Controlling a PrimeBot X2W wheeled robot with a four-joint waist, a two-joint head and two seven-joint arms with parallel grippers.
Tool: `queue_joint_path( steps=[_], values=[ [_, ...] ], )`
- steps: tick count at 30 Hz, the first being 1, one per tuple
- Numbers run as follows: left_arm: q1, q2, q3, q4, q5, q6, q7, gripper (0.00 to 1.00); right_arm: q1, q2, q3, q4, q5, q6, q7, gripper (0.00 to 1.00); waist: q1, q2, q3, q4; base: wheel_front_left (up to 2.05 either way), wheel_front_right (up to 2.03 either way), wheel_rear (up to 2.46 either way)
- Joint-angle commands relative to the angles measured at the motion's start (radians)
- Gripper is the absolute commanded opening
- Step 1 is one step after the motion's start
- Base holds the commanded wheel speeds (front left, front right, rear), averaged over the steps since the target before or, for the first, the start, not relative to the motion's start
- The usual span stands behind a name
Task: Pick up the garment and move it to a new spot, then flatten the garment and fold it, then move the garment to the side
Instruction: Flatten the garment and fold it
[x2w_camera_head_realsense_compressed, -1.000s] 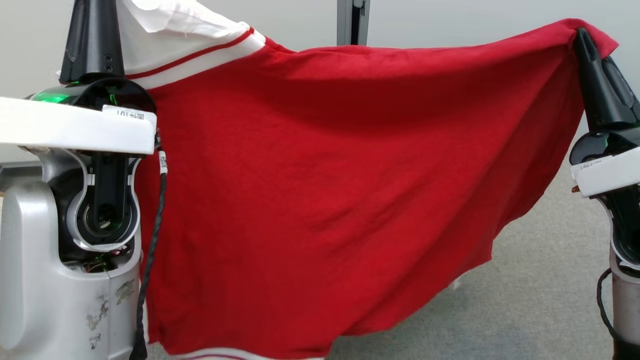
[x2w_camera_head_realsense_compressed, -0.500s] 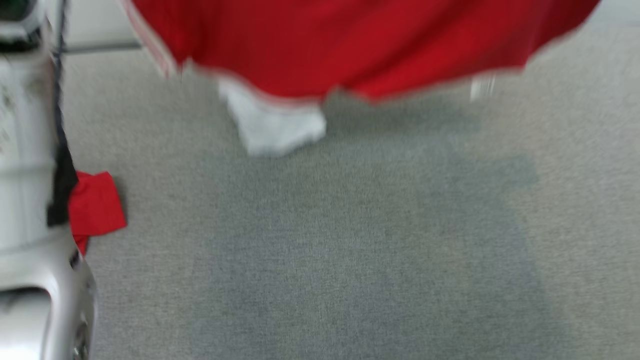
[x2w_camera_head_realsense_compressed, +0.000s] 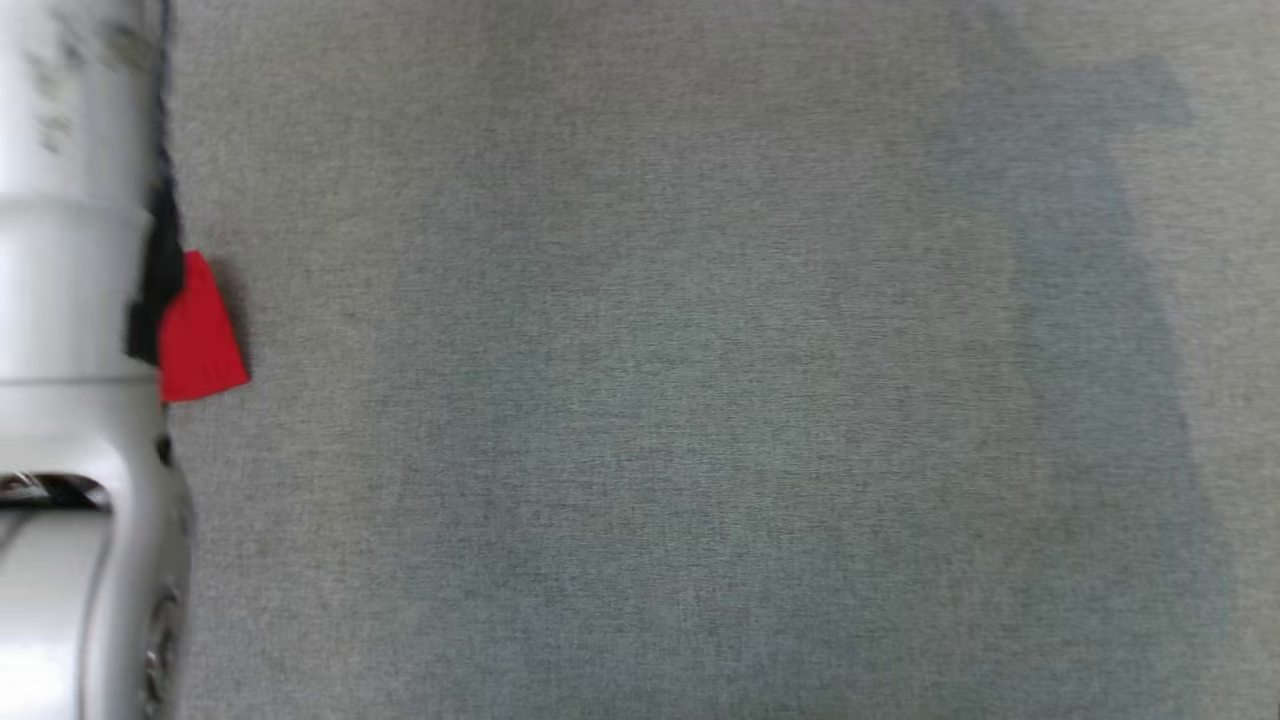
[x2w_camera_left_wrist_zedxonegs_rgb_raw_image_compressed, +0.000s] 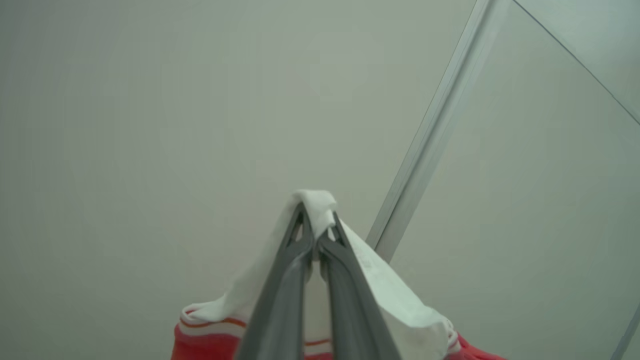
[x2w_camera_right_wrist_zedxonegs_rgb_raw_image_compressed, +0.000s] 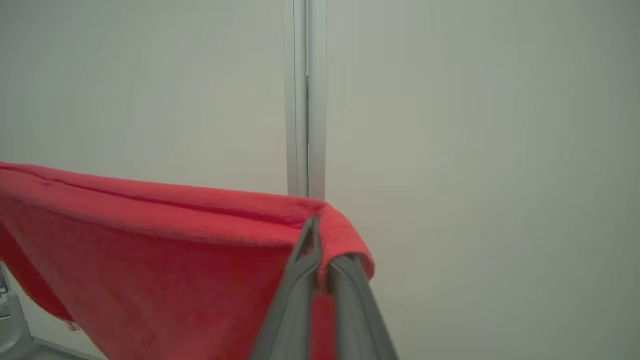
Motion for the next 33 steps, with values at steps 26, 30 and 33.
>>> queue_joint_path(
  steps=[26, 30, 33],
  values=[
    [0.738, 0.099, -0.348, 0.062, 0.119, -0.024, -0.026, 0.00, 0.653, -0.036, 0.245, 0.129, 0.324, -0.001, -0.045, 0.00, -0.0001, 0.0000, -0.328, 0.051, 0.00, 0.00, 0.00],
    [0.809, 0.124, -0.449, 0.048, 0.128, -0.024, -0.003, 0.00, 0.725, -0.051, 0.266, 0.177, 0.370, -0.001, -0.045, 0.00, -0.0001, 0.0000, -0.377, 0.046, 0.00, 0.00, 0.00],
    [0.842, 0.139, -0.495, 0.035, 0.128, -0.024, 0.008, 0.00, 0.759, -0.056, 0.284, 0.193, 0.389, -0.001, -0.034, 0.00, -0.0001, 0.0000, -0.398, 0.045, 0.00, 0.00, 0.00]
  ],
)
